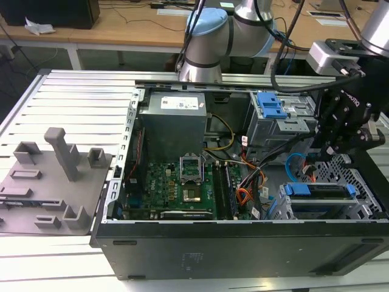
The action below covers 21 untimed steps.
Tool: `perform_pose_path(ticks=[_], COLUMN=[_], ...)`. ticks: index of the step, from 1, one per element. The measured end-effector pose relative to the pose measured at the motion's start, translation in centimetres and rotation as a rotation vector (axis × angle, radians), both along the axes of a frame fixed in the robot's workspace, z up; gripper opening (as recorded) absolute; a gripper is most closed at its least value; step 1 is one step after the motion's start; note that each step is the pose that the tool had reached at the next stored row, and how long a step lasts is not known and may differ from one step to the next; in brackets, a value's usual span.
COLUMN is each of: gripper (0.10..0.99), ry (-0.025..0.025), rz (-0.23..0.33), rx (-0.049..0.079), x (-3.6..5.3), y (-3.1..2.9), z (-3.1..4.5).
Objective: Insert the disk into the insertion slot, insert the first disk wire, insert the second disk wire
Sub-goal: 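Insert the first disk wire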
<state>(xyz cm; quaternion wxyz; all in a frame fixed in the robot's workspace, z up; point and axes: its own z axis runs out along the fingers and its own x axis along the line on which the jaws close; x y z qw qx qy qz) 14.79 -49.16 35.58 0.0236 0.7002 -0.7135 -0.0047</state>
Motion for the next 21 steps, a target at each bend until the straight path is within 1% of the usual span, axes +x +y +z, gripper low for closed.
perform_pose_path(ticks=[1,4,5,6,7,8,12,14,16,17,21], gripper=[0.361,0.361,0.345,0.220,0.220,0.161,0.161,0.161,0.161,0.161,0.161], ry=[0.0000,0.0000,0.0000,0.0000,0.0000,0.0000,0.0001,0.0018,0.0018,0.0018,0.0018], rz=[0.000,0.000,0.000,0.000,0.000,0.000,0.000,0.000,0.000,0.000,0.000], rx=[-0.003,-0.004,-0.004,-0.005,-0.006,-0.006,-0.008,-0.008,-0.008,-0.008,-0.008], x=[-0.01,-0.01,-0.01,-0.01,-0.01,-0.01,0.06,0.75,0.77,0.78,0.78], y=[0.01,0.01,0.00,0.00,0.00,0.01,0.01,0.01,0.01,-0.07,-0.91], z=[-0.35,-0.35,-0.36,-0.36,-0.35,-0.36,-0.36,-0.36,-0.35,-0.36,-0.36])
